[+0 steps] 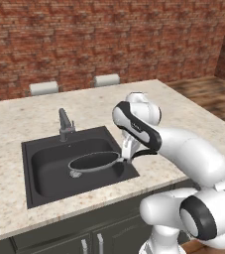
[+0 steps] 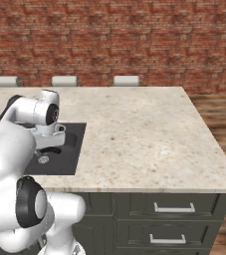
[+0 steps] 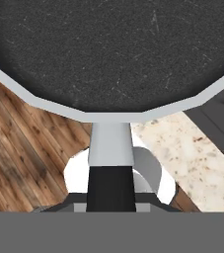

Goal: Move the pot and pan from the stove into the sink.

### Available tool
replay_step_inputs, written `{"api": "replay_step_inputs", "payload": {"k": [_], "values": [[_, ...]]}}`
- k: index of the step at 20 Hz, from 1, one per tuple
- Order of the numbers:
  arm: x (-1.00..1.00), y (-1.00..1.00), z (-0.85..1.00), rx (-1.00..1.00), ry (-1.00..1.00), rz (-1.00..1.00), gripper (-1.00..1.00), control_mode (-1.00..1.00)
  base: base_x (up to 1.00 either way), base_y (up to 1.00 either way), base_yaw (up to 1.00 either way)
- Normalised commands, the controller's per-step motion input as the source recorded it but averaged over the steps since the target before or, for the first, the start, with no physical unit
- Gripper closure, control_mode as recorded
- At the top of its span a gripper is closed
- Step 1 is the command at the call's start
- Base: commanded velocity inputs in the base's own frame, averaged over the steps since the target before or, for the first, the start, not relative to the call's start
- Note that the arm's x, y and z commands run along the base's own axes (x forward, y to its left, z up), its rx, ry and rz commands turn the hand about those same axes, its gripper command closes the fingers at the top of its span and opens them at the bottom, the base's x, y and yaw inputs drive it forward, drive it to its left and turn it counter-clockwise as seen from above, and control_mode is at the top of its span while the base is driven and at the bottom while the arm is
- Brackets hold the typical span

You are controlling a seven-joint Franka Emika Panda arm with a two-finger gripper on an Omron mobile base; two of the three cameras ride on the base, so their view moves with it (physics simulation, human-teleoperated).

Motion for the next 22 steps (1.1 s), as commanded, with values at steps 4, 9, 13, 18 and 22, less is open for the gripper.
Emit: {"api": "replay_step_inputs", "payload": {"k": [4, 9, 13, 18, 22], "values": [[0.10, 0.20, -0.33, 0.05, -0.15, 0.06, 1.00, -1.00, 0.00, 0.00, 0.00], [0.00, 0.24, -0.32, 0.02, -0.25, 0.03, 1.00, -1.00, 0.00, 0.00, 0.00], [0.01, 0.03, -0.11, 0.00, -0.11, 0.00, 1.00, -1.00, 0.00, 0.00, 0.00], [0.09, 0.00, -0.12, 0.00, 0.00, 0.01, 1.00, -1.00, 0.00, 0.00, 0.00], [0.35, 0.00, -0.27, 0.00, 0.00, 0.04, 1.00, -1.00, 0.00, 0.00, 0.00]]}}
